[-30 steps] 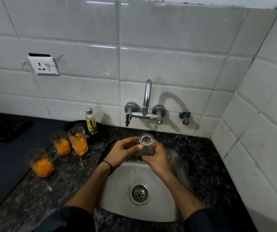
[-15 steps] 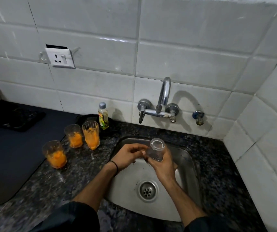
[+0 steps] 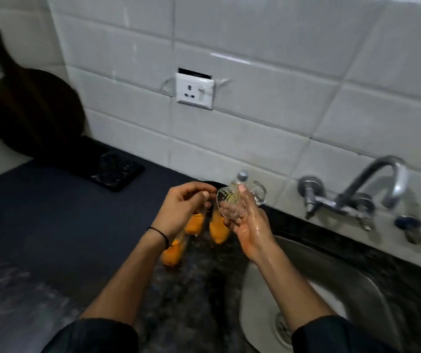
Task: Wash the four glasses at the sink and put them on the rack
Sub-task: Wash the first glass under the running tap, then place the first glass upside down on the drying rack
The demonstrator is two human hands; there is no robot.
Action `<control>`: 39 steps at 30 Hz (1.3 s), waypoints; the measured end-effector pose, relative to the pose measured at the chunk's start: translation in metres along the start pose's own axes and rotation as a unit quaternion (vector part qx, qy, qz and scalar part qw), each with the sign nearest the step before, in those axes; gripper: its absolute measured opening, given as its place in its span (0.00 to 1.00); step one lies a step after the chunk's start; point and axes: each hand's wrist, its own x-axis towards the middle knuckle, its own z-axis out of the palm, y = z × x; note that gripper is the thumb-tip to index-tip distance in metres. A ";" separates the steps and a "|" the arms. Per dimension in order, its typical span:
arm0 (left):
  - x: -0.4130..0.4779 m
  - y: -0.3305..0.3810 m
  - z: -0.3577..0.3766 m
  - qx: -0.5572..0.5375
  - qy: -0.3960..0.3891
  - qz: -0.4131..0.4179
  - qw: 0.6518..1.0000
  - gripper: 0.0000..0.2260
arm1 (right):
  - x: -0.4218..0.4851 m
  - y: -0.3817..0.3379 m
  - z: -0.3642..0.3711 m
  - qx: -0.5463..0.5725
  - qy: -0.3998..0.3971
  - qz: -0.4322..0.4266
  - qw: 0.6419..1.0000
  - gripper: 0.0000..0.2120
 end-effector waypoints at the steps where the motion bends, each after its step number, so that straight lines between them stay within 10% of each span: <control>1: 0.005 0.004 -0.030 -0.002 0.020 0.004 1.000 0.09 | 0.011 0.003 0.030 0.008 -0.022 0.016 1.000 0.25; 11: 0.069 -0.047 -0.268 0.063 0.192 -0.095 0.975 0.10 | 0.128 0.048 0.267 -0.016 -0.132 0.127 0.983 0.33; 16: 0.116 -0.091 -0.335 0.149 0.214 -0.136 0.956 0.13 | 0.184 0.062 0.334 -0.057 -0.117 0.100 0.987 0.13; 26: 0.161 -0.161 -0.384 0.353 0.120 -0.121 0.920 0.15 | 0.288 0.102 0.375 -0.366 -0.076 -0.134 0.918 0.37; 39: 0.164 -0.201 -0.359 0.515 0.070 -0.137 0.843 0.25 | 0.324 0.147 0.369 -0.450 -0.076 -0.195 0.868 0.36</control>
